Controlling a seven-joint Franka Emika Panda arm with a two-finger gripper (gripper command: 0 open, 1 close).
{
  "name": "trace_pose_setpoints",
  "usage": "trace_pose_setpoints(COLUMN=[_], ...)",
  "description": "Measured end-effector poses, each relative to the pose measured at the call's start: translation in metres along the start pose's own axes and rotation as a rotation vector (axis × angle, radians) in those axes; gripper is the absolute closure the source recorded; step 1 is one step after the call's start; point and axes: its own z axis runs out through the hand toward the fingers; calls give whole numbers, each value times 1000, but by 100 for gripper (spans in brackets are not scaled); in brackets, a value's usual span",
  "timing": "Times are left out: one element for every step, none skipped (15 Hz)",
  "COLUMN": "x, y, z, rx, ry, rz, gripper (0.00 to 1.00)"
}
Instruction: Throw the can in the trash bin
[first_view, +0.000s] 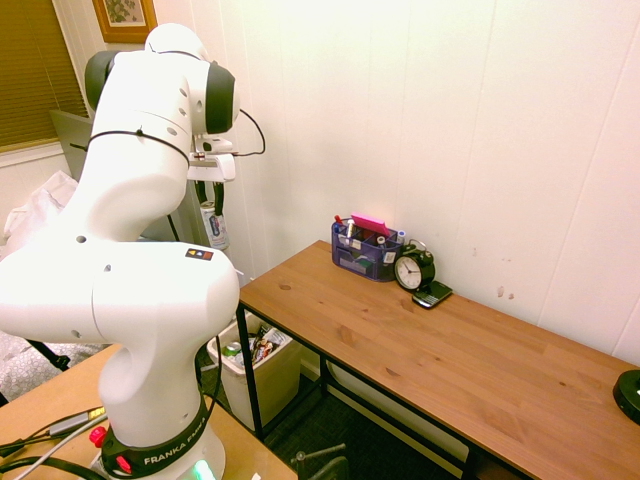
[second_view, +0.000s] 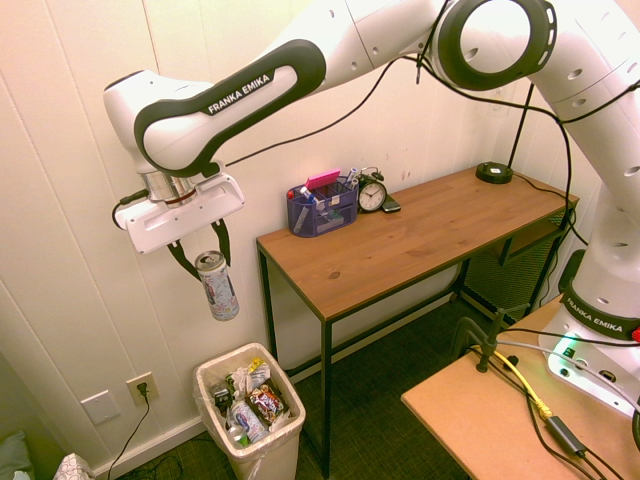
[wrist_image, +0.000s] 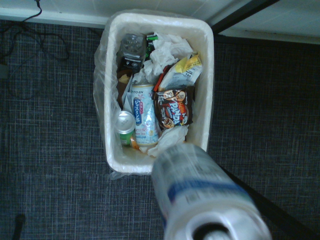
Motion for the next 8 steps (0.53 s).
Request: trace_pose_setpoints(x=[7,14,20,27,39,61,95,138], y=[-2,-3,-4,-5,-6,-3,4,16], z=[4,9,13,15,16,15,13,13], rx=[-3,-9,-12,-4,17,45,72,94], ry=[-1,-3,-3,-6,-16,-39,-64,-93], rz=[11,22,31,41,59,89,124,162], gripper=[0,0,0,0,0,0,0,0])
